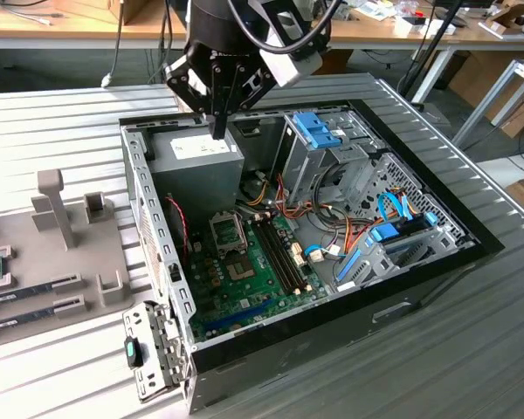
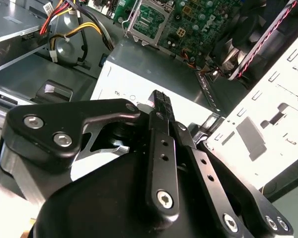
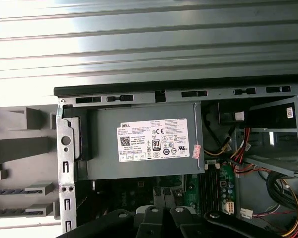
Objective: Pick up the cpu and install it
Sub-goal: 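Reach for the cpu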
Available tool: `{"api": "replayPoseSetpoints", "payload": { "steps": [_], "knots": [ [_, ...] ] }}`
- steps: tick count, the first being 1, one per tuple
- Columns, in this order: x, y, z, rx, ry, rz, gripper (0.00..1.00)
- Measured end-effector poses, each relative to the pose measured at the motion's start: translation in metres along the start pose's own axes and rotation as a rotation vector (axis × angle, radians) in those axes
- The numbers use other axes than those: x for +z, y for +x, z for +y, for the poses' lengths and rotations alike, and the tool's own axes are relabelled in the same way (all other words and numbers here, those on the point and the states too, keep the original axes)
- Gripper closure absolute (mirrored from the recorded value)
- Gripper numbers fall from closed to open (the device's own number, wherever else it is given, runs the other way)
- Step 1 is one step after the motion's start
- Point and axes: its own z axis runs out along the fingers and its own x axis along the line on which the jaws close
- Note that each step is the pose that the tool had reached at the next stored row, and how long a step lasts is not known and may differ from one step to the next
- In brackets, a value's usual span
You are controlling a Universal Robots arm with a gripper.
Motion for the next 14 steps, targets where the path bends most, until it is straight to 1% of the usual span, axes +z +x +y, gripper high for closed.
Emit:
{"api": "replayPoseSetpoints", "payload": {
  "steps": [14],
  "knots": [
    [-0.0003, 0.0113, -0.0009, 0.000, 0.0000, 0.0001, 0.89]
  ]
}}
